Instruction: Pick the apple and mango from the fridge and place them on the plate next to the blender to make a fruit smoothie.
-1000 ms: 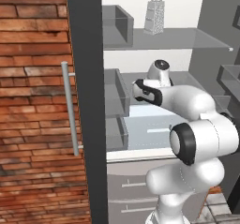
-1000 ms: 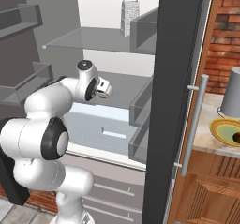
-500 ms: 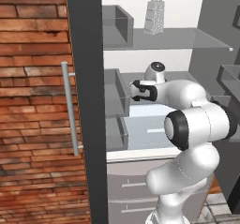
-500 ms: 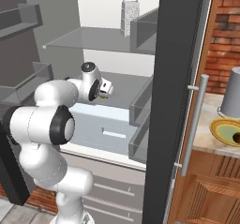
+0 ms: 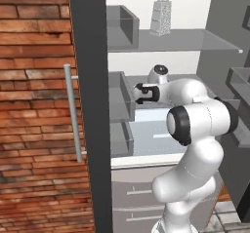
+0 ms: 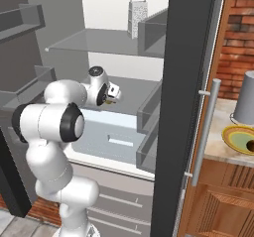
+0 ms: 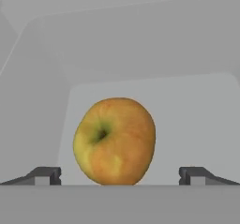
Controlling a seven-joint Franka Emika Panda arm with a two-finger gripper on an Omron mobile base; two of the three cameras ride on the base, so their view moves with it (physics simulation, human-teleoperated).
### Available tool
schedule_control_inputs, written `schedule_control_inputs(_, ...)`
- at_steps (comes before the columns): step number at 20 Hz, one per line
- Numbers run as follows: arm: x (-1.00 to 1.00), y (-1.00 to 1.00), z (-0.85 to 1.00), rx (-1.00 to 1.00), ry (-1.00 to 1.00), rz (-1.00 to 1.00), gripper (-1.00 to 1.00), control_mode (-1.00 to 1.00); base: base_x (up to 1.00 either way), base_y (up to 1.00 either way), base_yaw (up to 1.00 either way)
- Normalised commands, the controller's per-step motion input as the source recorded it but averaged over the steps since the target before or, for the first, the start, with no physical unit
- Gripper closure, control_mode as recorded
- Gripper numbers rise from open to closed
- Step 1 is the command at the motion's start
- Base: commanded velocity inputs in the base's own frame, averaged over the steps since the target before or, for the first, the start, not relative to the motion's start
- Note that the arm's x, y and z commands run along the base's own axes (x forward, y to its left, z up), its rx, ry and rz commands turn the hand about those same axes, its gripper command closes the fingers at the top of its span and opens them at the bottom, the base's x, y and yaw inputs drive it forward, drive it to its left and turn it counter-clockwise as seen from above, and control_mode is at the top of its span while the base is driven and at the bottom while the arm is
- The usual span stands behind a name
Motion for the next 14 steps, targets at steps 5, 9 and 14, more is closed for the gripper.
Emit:
schedule_control_inputs(5,0.27,0.00,-0.11,0.00,0.00,0.00,-1.00,-1.00,0.00,0.00,0.00)
schedule_control_inputs(9,0.23,0.00,-0.11,0.00,0.00,0.00,-1.00,-1.00,0.00,0.00,0.00)
schedule_control_inputs(14,0.09,0.00,-0.26,0.00,0.00,0.00,1.00,-1.00,0.00,0.00,0.00)
